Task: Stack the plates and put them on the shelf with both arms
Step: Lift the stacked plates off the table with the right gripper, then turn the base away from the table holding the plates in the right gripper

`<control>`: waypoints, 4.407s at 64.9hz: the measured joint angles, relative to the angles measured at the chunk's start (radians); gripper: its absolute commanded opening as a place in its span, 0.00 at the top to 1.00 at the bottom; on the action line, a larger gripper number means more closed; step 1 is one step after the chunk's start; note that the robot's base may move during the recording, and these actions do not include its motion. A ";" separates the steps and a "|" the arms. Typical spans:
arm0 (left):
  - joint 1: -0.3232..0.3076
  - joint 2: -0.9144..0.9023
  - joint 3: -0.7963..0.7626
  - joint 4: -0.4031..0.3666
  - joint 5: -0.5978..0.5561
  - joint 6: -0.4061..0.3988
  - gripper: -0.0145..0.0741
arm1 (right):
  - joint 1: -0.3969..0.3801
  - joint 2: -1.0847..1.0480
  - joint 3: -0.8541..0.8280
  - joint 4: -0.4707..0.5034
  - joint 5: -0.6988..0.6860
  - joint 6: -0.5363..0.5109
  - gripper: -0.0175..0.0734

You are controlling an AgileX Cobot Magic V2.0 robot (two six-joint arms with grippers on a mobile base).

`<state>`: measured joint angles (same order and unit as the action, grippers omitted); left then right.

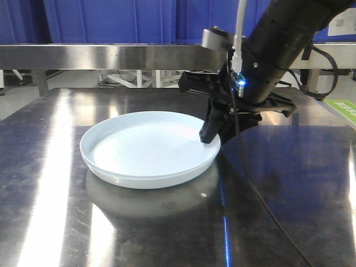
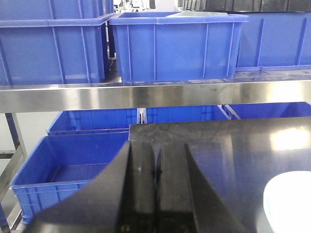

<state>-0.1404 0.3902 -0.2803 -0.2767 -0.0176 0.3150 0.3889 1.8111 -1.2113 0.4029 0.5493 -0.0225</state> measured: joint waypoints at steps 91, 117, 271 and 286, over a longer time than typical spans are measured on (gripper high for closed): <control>0.000 0.000 0.000 0.000 0.000 0.000 0.74 | -0.085 -1.313 0.960 -0.187 -0.739 -0.041 0.74; 0.000 0.000 0.000 0.000 0.000 0.000 0.74 | -0.085 -1.397 0.964 -0.239 -0.610 -0.052 0.74; 0.000 0.000 0.000 0.000 0.000 0.000 0.74 | -0.085 -1.397 0.966 -0.243 -0.586 -0.052 0.74; 0.000 0.000 0.000 0.000 0.000 0.000 0.74 | -0.085 -1.397 0.966 -0.243 -0.586 -0.052 0.74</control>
<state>-0.1404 0.3902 -0.2803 -0.2767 -0.0176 0.3150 0.3038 0.4146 -0.2455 0.1595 -0.0362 -0.0749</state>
